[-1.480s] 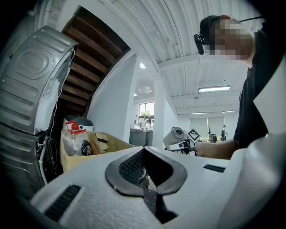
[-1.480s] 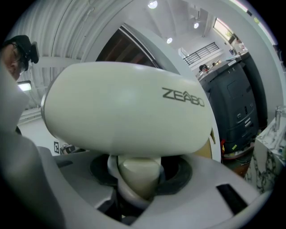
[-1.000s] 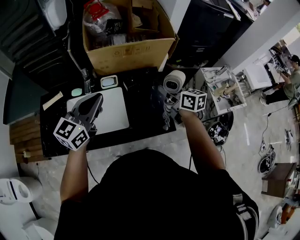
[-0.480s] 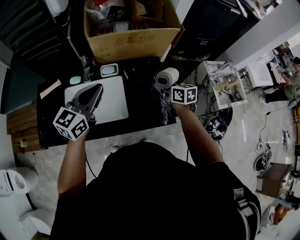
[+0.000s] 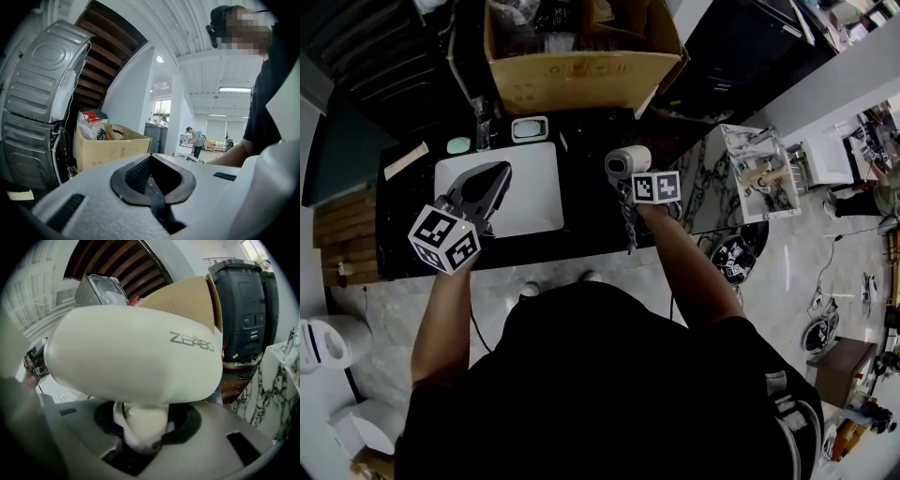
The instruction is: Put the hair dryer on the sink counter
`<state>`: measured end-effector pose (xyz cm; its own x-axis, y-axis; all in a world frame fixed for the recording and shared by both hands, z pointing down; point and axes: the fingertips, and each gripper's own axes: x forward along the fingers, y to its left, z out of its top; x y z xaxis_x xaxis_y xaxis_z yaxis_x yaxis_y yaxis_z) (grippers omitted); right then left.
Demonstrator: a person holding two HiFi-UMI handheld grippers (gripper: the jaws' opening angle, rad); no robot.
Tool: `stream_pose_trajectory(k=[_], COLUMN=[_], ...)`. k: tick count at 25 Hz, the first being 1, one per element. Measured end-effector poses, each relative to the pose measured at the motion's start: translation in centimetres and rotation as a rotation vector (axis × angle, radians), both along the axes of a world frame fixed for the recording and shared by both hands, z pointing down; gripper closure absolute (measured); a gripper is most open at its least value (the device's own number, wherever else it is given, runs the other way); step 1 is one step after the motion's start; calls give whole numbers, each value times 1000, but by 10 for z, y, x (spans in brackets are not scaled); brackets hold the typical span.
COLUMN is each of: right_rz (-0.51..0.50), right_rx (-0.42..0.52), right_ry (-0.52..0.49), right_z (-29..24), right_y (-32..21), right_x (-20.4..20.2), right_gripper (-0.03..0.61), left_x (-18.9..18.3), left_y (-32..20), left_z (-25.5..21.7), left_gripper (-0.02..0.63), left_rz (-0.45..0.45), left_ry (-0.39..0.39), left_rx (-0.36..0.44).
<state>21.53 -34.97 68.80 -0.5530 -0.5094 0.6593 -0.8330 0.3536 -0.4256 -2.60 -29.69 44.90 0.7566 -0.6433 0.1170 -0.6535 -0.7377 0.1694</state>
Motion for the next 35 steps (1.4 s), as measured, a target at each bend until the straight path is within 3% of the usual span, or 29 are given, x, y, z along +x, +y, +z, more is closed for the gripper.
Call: stream_pose_trajectory(k=[13,35], right_rz=[-3,87], right_rx=[-86,-207], right_ry=[143,233], right_z=[63,119], right_y=[-10,-33], right_x=[-1,2], right_gripper=[416,414], left_x=[-8,-24], left_y=[-1,-5], left_z=[16,40], left_gripper=[598,598], left_rz=[14,-12], left_ry=[-6,17], left_rx=[-51,-130])
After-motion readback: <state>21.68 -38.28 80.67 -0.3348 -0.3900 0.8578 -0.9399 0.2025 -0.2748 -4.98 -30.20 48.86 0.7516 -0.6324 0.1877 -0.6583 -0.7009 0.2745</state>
